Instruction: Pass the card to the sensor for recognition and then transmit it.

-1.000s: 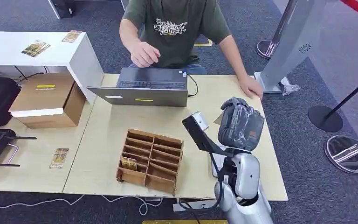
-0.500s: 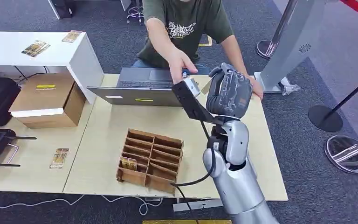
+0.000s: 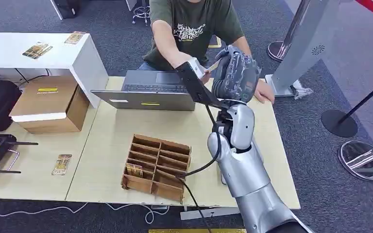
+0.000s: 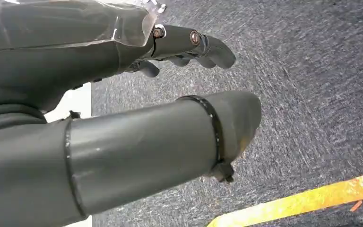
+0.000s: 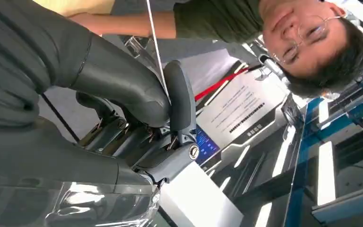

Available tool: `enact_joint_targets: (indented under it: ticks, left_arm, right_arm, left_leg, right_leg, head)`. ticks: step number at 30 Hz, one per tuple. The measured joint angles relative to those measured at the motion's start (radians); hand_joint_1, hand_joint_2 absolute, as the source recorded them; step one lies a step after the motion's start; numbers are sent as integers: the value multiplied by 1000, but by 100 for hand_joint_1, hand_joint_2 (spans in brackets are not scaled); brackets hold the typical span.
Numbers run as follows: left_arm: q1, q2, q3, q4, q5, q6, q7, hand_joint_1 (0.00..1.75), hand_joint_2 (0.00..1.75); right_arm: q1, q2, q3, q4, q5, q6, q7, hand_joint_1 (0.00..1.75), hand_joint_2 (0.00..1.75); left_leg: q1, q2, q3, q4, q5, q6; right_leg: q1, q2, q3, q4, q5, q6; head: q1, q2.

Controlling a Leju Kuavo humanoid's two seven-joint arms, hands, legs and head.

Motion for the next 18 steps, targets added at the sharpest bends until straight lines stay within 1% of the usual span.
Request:
enact_joint_targets:
  ticks: [7, 16, 17, 18]
  left_arm:
    - [-15, 18, 0, 35, -25, -2, 0, 0, 0]
    - [-23, 28, 0, 52, -40, -9, 7, 0, 0]
    - [-25, 29, 0, 52, -42, -10, 11, 0, 0]
    - [-27, 29, 0, 54, -42, -11, 11, 0, 0]
  right_arm:
    - [-8, 0, -24, 11, 6, -7, 2, 175, 175]
    - [-7, 0, -47, 11, 12, -7, 6, 175, 175]
    - [-7, 0, -48, 11, 13, -8, 6, 168, 175]
    - [-7, 0, -50, 12, 13, -8, 6, 134, 175]
  left_leg:
    - [0, 0, 0, 0, 0, 0]
    - [0, 0, 0, 0, 0, 0]
    - [0, 0, 0, 0, 0, 0]
    - [0, 0, 0, 0, 0, 0]
  right_leg:
    - [0, 0, 0, 0, 0, 0]
    - [0, 0, 0, 0, 0, 0]
    - [0, 0, 0, 0, 0, 0]
    - [0, 0, 0, 0, 0, 0]
  head:
    - [0, 0]
    - [0, 0]
    - [-1, 0]
    - [0, 0]
